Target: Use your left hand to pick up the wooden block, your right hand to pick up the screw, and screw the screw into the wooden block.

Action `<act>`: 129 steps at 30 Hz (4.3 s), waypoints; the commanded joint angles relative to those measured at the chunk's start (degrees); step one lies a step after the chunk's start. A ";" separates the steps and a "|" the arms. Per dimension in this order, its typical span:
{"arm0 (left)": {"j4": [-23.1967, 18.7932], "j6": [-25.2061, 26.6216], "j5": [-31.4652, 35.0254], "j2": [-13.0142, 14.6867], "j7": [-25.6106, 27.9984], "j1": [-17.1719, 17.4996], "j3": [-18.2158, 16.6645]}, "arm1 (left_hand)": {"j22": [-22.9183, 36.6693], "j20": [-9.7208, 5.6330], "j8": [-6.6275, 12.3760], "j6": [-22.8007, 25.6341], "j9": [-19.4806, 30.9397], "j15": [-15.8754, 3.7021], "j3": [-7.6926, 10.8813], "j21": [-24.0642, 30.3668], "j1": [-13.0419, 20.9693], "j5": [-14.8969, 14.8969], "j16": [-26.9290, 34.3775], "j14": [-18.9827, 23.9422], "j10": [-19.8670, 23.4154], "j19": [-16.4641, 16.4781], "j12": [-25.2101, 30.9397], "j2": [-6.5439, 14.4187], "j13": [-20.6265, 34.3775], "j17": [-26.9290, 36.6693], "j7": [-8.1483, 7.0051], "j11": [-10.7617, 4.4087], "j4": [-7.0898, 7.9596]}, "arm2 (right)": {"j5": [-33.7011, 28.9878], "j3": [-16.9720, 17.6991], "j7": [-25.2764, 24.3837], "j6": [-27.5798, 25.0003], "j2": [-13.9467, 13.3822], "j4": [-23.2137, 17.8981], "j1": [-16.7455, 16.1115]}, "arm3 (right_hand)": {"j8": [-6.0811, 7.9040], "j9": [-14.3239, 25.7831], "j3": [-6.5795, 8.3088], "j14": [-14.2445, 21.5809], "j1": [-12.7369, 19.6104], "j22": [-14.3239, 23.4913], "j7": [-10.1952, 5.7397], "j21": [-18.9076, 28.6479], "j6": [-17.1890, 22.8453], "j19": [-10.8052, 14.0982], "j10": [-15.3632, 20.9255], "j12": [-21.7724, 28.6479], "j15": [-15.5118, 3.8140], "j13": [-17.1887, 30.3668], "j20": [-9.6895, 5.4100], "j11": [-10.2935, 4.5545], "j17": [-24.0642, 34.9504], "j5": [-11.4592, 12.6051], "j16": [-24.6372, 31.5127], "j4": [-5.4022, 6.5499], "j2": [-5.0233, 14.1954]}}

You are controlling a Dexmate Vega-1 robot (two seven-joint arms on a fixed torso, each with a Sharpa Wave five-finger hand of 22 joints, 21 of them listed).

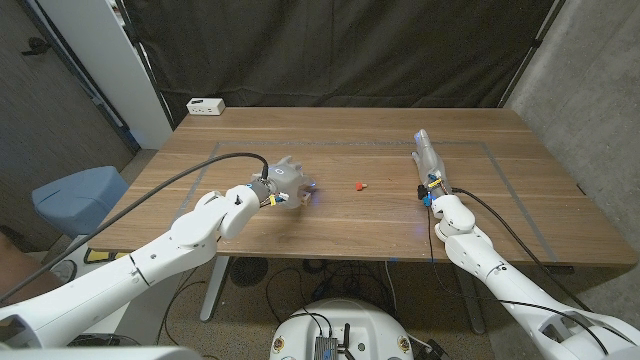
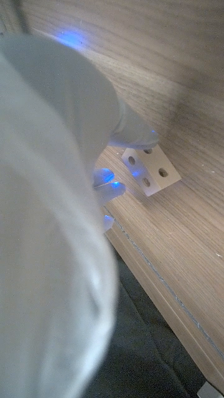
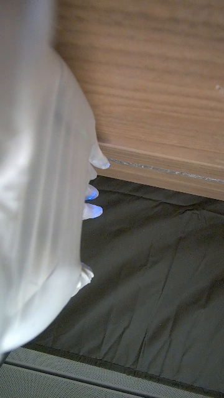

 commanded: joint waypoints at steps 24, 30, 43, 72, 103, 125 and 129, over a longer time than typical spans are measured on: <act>2.76 -0.91 0.21 -1.13 -0.16 -1.64 2.58 | 0.22 0.61 -0.51 0.44 0.26 -0.37 -0.64 0.17 0.69 0.20 0.22 1.26 0.34 -1.65 0.72 0.29 0.68 0.27 0.53 0.11 0.01 | -0.01 0.18 -0.96 -0.31 -0.30 -1.09 -1.30 | 0.35 0.12 0.15 -1.00 -0.47 0.33 -0.46 0.26 -0.07 -0.09 -0.39 0.16 0.30 0.23 0.32 -0.12 0.01 0.63 0.62 -0.62 -0.11; 3.58 -1.55 0.40 -1.35 0.87 -2.08 2.87 | 0.23 0.51 -0.36 1.13 0.28 -0.63 -0.73 0.24 0.89 0.22 0.26 1.83 1.08 -1.20 1.25 0.37 0.88 0.28 0.24 0.13 -0.04 | 0.01 0.08 -0.90 -0.35 -0.09 -0.65 -1.08 | 0.30 0.13 0.18 -1.13 -0.49 0.33 -0.41 0.20 -0.22 -0.27 -0.54 0.11 0.35 0.23 0.44 -0.24 0.01 0.64 0.58 -0.70 -0.05; 4.81 -2.46 1.07 -1.46 4.16 -2.41 3.01 | 0.21 0.54 0.10 4.36 0.40 -2.32 -1.19 0.55 2.78 0.34 0.61 5.73 4.67 1.72 4.19 0.54 2.25 0.35 -0.28 -0.11 -0.49 | -0.01 0.03 -1.15 -0.02 0.44 0.31 -0.87 | 0.32 0.13 0.24 -1.17 -0.52 0.33 -0.47 0.21 -0.22 -0.33 -0.57 0.13 0.30 0.23 0.61 -0.22 0.01 0.66 0.60 -0.87 0.07; 8.54 -4.91 -0.31 -2.50 7.28 -4.29 3.87 | 0.14 0.56 3.61 13.78 1.46 -4.63 -4.48 0.12 6.68 0.37 0.57 12.72 11.13 6.33 10.77 0.13 7.15 0.84 -0.86 -0.30 -0.17 | -0.08 -0.35 -1.45 0.49 1.87 3.40 0.35 | 0.32 0.14 0.32 -1.21 -0.57 0.33 -0.63 0.23 -0.29 -0.43 -0.65 0.13 0.27 0.23 0.86 -0.29 0.01 0.67 0.63 -1.07 0.19; 8.12 -3.76 -0.44 -3.06 10.81 -3.39 4.11 | 0.19 -1.82 10.87 27.57 1.89 -8.33 -7.95 0.45 8.27 0.23 1.93 20.95 20.96 12.98 16.06 2.09 11.82 1.71 -0.79 -0.37 0.38 | 0.64 -0.10 -0.69 0.73 1.67 3.64 -0.11 | 0.35 0.14 0.37 -1.26 -0.71 0.34 -0.54 0.25 -0.30 -0.48 -0.68 0.15 0.38 0.24 0.93 -0.29 0.03 0.67 0.66 -1.23 0.29; 6.37 -2.35 -0.97 -2.60 13.34 -1.70 2.48 | 0.19 -2.71 12.98 32.04 1.52 -9.60 -9.09 0.27 8.29 0.34 2.59 23.39 24.65 14.51 16.48 2.75 12.05 2.01 -0.36 -0.46 0.57 | -0.95 -0.59 -0.95 -1.42 -1.11 -1.69 -1.31 | 0.33 0.14 0.45 -1.31 -0.72 0.34 -0.54 0.29 -0.35 -0.44 -0.67 0.17 0.20 0.24 0.88 -0.27 0.02 0.69 0.66 -1.35 0.40; 6.31 -2.35 -1.59 -2.73 13.45 -1.60 2.33 | 0.19 -2.77 12.97 31.99 1.49 -9.63 -9.20 0.29 8.23 0.33 2.56 23.35 24.73 14.68 16.37 2.75 11.98 2.04 -0.42 -0.45 0.59 | -2.16 -1.02 -1.43 -2.58 -2.16 -3.17 -1.40 | 0.35 0.14 0.45 -1.37 -0.72 0.34 -0.50 0.30 -0.32 -0.41 -0.69 0.16 0.18 0.24 0.90 -0.26 0.02 0.69 0.64 -1.38 0.40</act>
